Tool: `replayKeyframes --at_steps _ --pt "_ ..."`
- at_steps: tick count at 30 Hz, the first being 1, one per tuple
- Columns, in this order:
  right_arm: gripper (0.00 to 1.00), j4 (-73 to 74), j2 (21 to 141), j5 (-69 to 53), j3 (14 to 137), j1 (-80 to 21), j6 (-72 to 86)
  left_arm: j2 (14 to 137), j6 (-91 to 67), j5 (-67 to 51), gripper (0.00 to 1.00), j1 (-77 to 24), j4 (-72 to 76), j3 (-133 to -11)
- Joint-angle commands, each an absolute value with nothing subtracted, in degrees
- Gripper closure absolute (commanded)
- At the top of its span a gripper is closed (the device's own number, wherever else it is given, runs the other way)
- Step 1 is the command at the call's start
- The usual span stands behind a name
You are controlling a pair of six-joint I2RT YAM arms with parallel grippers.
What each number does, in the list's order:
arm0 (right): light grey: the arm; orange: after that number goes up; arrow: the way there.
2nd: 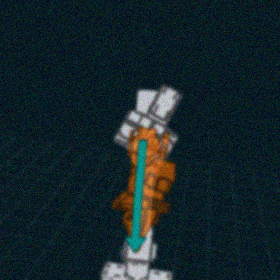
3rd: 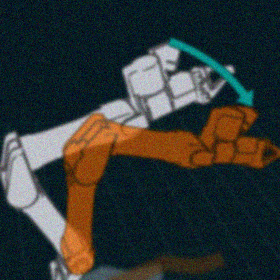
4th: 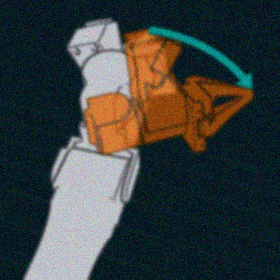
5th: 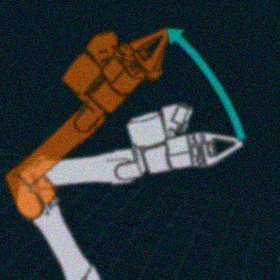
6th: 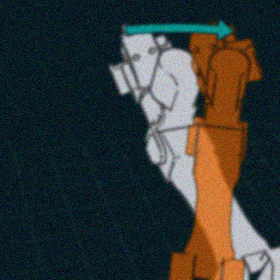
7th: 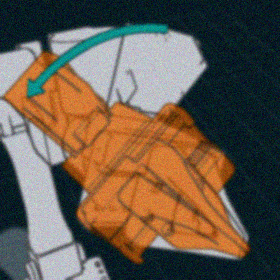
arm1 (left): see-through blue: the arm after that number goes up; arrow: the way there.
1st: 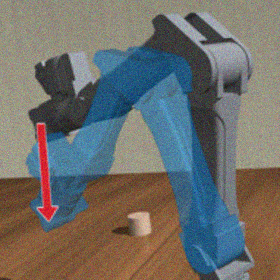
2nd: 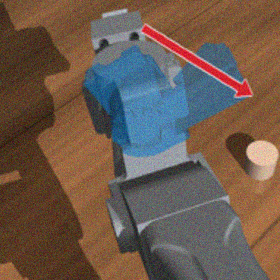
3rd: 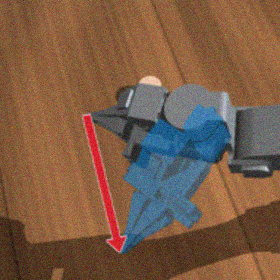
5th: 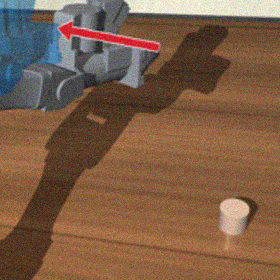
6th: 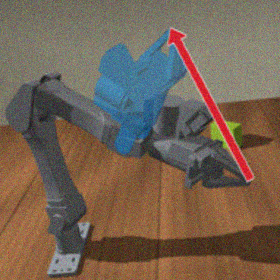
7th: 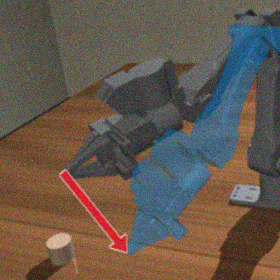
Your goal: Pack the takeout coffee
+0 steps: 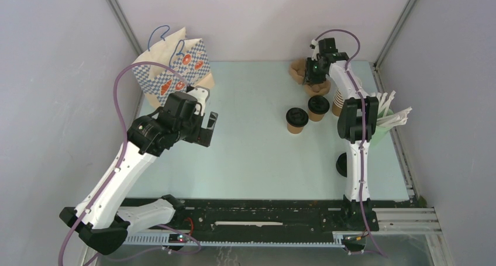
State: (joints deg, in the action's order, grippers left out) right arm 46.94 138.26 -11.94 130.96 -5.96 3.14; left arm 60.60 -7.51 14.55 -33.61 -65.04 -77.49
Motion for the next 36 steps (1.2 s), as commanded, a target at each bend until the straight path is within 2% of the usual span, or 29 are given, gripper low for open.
replayKeyframes --at_steps 1,4,14,26,30,36 --pt "0.64 46.50 138.58 -12.78 133.86 -5.67 3.48 60.05 -7.21 13.92 0.00 -33.30 -64.17 -79.26" --pt "0.66 46.41 138.93 -12.32 133.84 -5.66 3.30 59.91 -7.28 14.04 0.00 -33.31 -64.25 -79.23" --pt "0.59 46.23 139.81 -11.93 134.53 -5.69 2.60 60.00 -7.21 13.82 0.00 -33.31 -64.16 -79.17" --pt "0.82 46.23 137.44 -13.11 136.08 -5.39 -1.41 59.94 -7.12 13.90 0.00 -33.29 -64.16 -79.31" --pt "0.97 46.38 136.48 -13.36 136.30 -4.89 -3.53 59.98 -7.03 13.60 0.00 -33.31 -64.15 -79.40" --pt "1.00 47.71 135.48 -10.02 136.24 -6.28 -8.80 60.11 -6.94 13.29 0.00 -33.31 -64.16 -79.60"
